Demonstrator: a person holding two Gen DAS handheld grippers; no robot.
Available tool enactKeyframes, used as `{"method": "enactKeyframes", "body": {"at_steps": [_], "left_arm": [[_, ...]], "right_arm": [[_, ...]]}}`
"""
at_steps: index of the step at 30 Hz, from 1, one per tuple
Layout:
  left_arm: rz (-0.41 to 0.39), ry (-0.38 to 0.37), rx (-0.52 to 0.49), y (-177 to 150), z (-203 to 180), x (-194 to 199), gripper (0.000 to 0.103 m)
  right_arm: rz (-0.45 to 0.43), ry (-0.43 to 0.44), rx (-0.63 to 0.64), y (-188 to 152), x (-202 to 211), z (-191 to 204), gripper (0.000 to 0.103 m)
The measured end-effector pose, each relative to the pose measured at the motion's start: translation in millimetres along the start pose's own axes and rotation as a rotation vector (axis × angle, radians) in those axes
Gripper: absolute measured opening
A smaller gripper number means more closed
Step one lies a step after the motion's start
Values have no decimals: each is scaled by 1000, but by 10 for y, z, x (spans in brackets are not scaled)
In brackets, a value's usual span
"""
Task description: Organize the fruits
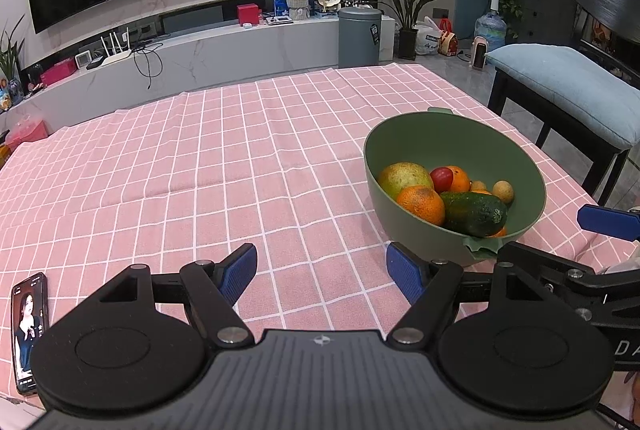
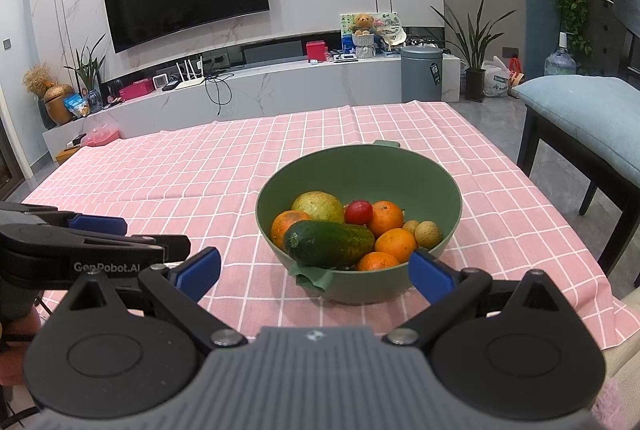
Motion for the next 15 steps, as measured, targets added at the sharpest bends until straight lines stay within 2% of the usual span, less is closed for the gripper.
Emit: {"method": "enactKeyframes", "body": {"at_steps": [15], "left_arm": [[4, 0, 3, -5, 8, -7, 87]], "right_arm": [[0, 1, -1, 4, 3, -1, 96]]}}
Point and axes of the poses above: each gripper's, at about its wrist camera, not at the fingertips, and x roughly against the way its jaws point, z to its left, y to its top, the point moved 7 cm from there along -x, roughly the way its jaws point, and after that the axes turned 7 degrees about -y, right-handed, at the moved point
